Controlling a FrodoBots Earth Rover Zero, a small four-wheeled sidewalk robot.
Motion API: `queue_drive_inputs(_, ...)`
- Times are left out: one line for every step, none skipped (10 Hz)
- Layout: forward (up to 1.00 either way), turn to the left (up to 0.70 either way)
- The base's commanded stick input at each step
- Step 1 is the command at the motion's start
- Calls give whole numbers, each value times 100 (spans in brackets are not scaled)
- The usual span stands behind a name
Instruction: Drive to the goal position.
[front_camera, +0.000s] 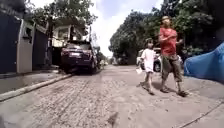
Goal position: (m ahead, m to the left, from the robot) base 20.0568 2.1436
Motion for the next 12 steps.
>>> queue_drive_inputs(70, 0)
queue_drive_inputs(70, 0)
queue_drive_inputs(70, 2)
queue_drive_inputs(70, 19)
queue_drive_inputs(70, 0)
queue_drive_inputs(70, 0)
queue_drive_inputs(70, 0)
queue_drive_inputs(70, 0)
queue_drive_inputs(70, 0)
queue_drive_inputs(70, 0)
queue_drive_inputs(70, 0)
queue_drive_inputs(70, 0)
